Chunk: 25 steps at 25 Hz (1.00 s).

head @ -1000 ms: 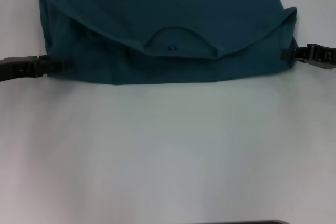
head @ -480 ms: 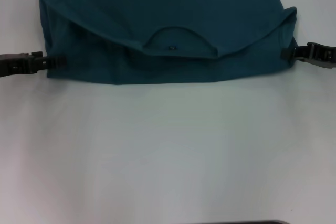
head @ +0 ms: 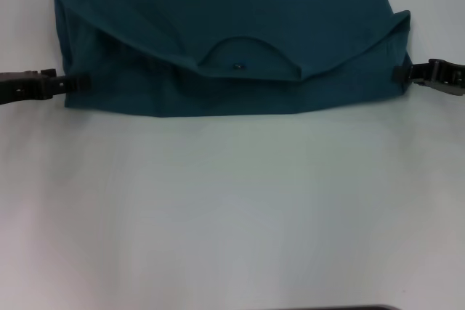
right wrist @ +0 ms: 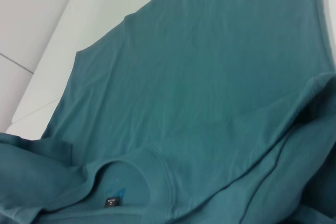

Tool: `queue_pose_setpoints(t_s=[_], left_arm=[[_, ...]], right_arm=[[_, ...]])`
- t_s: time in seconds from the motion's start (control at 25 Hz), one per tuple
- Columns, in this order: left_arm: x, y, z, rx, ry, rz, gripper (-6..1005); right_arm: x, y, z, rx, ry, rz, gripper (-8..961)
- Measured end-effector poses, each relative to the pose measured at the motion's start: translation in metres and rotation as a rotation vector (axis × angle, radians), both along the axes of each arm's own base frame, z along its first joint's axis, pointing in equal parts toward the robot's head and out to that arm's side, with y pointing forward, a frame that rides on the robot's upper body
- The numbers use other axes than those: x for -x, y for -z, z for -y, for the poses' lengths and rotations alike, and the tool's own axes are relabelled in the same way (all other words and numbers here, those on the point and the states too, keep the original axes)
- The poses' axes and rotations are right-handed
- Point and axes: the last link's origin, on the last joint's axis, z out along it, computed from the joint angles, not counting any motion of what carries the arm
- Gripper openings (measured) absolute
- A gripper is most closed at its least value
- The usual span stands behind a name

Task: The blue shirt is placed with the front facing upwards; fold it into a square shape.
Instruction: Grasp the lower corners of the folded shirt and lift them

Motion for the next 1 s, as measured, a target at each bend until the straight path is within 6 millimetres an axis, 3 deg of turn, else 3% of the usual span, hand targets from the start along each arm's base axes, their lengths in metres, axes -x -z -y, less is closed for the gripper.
queue_pose_setpoints(t_s=[0.44,1.0], left_arm=[[0.000,0.011,0.003,0.035,-0.001,-0.009,797],[-0.014,0.017,0.001,0.081,0.054,-0.005,757]], right_arm=[[-0.001,0.000,0.001,0.000,0.004,-0.001,22],[0.000,0.002,0.001,0.001,0.005,-0.004,22]])
